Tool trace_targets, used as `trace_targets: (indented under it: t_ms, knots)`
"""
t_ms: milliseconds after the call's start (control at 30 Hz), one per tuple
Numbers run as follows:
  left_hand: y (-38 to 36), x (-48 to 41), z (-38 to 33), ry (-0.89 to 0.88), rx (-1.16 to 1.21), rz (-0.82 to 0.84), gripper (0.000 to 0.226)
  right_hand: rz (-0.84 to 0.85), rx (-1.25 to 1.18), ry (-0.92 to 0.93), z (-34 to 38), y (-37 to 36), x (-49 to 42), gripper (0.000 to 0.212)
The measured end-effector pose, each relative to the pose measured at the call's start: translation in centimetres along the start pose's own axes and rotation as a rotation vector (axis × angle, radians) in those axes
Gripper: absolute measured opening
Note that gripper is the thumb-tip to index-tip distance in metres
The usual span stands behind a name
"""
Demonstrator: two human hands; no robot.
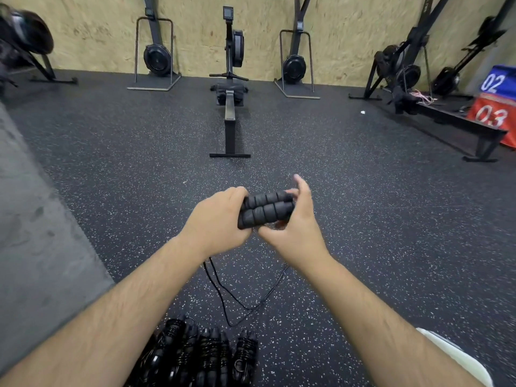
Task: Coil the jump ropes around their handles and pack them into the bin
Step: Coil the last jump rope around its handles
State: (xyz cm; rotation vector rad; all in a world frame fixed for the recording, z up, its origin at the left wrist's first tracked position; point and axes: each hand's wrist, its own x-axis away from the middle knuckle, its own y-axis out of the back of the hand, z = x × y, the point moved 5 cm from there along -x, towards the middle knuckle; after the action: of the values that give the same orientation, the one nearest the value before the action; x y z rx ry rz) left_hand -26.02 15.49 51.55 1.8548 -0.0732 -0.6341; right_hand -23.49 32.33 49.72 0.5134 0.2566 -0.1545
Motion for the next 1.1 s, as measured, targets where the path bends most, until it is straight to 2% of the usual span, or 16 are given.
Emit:
trace_targets:
  t_ms: [33, 100, 200, 267, 333, 500, 600, 667, 767, 933, 1100]
  knots:
    - [0.3, 0.0, 0.0, 0.007, -0.009, -0.020, 0.038, 0.012, -0.139, -0.107, -1.0, -0.6, -0.1, 0.108]
    - [0.9, 0.0, -0.4, 0.017, -0.024, -0.057, 0.037, 0.147, -0.276, -0.250, -1.8, -2.8, 0.4, 0.090]
    - [1.4, 0.2, -2.0, -0.007, -0.004, -0.083, 0.037, 0.453, -0.226, -0.232, -1.3, -8.3, 2.4, 0.070]
    - [1.3, 0.4, -3.0, -0.042, 0.013, -0.076, 0.037, 0.598, -0.104, -0.197, -0.1, -11.1, 4.0, 0.042]
    - [1.3, 0.6, -3.3, -0.065, 0.016, -0.067, 0.038, 0.619, -0.019, -0.145, 1.2, -11.9, 4.5, 0.004]
    - [2.1, 1.1, -0.7, -0.062, -0.060, -0.070, 0.051, 0.639, -0.057, -0.077, 1.4, -7.7, 2.8, 0.015]
    - [2.5, 1.0, 1.7, 0.004, -0.119, -0.055, 0.065, 0.621, 0.215, -0.042, 0.2, -4.2, 1.2, 0.029]
    - [2.7, 0.9, 3.3, 0.067, -0.168, -0.032, 0.078, 0.573, 0.374, 0.002, -0.3, -2.1, 0.7, 0.031]
    - [2.5, 1.0, 4.2, 0.111, -0.186, -0.006, 0.092, 0.510, 0.365, 0.021, -0.5, -0.4, 0.5, 0.028]
    - [2.0, 1.0, 3.2, 0.063, -0.134, -0.016, 0.089, 0.472, 0.464, 0.082, -0.7, 0.0, 0.1, 0.018]
    - [1.6, 1.0, 2.0, -0.121, -0.106, 0.067, 0.092, 0.365, 0.415, 0.017, -1.3, 1.7, -1.2, 0.018]
